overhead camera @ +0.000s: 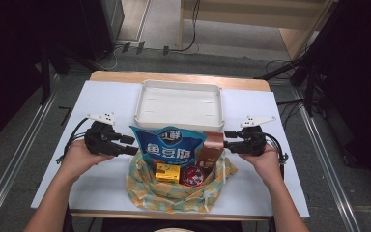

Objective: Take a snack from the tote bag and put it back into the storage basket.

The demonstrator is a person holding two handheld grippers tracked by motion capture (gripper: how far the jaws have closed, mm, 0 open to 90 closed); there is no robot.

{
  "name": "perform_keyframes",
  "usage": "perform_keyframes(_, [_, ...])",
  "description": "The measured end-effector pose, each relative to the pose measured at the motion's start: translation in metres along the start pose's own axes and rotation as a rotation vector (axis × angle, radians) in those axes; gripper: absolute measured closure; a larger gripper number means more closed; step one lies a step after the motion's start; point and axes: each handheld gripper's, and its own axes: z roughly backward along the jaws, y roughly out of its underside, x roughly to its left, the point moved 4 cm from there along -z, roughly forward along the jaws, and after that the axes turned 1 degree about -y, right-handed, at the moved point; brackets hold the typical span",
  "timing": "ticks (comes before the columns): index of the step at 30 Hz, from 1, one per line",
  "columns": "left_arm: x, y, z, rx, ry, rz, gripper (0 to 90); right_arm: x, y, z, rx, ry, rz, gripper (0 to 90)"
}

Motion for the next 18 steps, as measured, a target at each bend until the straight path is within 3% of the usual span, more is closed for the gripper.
perform_keyframes(9, [-0.016, -0.008, 0.011, -0.005, 0.011, -0.038, 46.4, 0.000, 0.000, -0.003, 0.008, 0.012, 0.000, 46.3])
perform_keyframes(18, [-0.028, -0.018, 0.014, -0.017, 0.029, -0.047, 44.7, -0.001, 0.001, -0.005, 0.019, 0.015, -0.015, 46.0])
